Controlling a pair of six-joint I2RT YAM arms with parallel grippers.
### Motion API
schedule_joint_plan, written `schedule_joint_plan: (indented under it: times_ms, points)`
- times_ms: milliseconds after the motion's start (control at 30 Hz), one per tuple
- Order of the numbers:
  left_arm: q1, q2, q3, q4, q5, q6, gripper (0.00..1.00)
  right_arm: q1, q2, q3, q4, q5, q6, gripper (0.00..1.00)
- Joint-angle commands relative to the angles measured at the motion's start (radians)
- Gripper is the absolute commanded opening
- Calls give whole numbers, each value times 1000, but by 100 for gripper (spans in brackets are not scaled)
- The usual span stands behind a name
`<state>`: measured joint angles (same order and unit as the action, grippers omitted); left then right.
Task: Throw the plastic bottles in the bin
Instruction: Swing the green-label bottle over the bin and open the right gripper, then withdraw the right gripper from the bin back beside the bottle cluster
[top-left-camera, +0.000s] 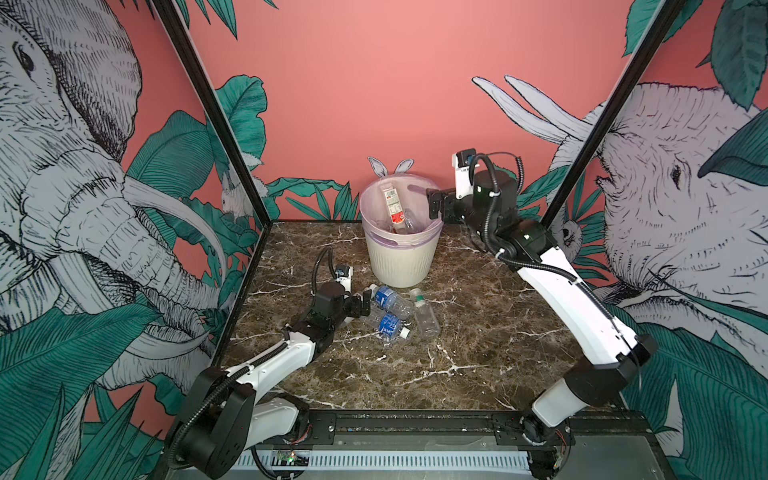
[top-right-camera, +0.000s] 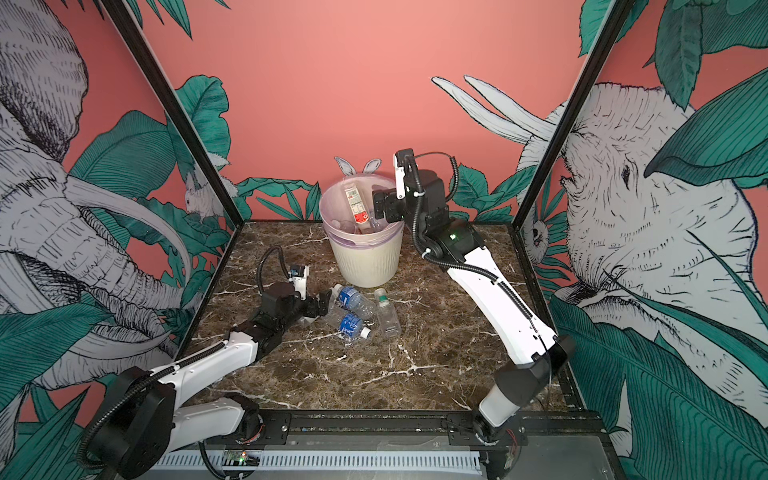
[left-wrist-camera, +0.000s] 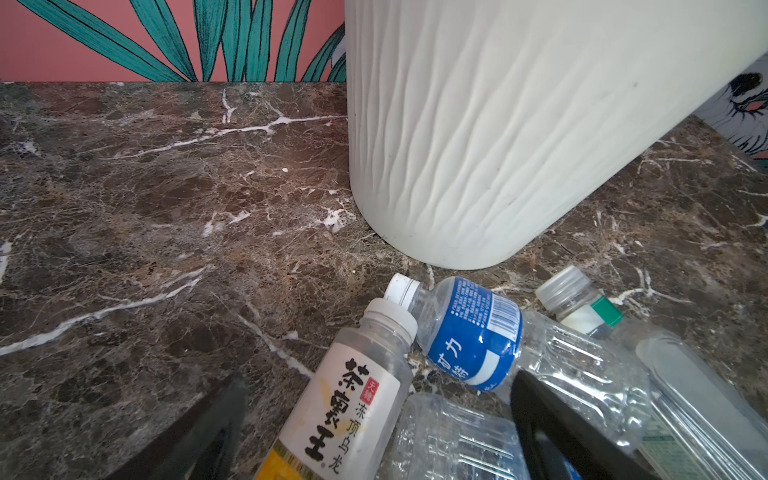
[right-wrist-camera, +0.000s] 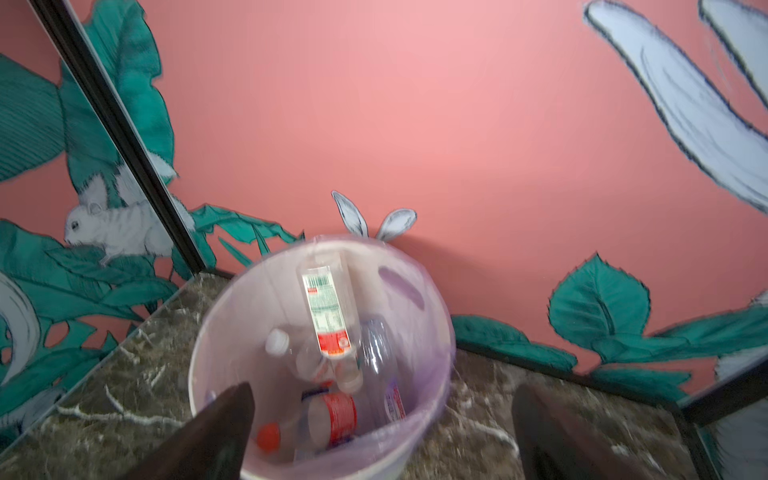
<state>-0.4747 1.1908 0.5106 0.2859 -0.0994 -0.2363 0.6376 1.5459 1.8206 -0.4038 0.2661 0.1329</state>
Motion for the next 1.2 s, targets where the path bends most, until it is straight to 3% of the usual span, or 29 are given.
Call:
schedule_joint_plan:
  times_ms: [0, 267, 433, 733, 1167]
  points:
    - [4, -15, 33, -21, -29, 15, 98, -11, -81, -182, 96, 24, 15, 99]
    - [4, 0, 48, -78, -62, 17, 94, -64, -302, -603, 180, 10, 103, 99]
    - [4, -25, 52, -143, -67, 7, 94, -78, -359, -784, 247, -21, 157, 99]
    - [4, -85, 70, -286, -65, -7, 94, -85, -336, -955, 362, -52, 175, 99]
    - [4, 12, 137, -338, -48, -2, 94, -118, -302, -1044, 428, -95, 235, 99]
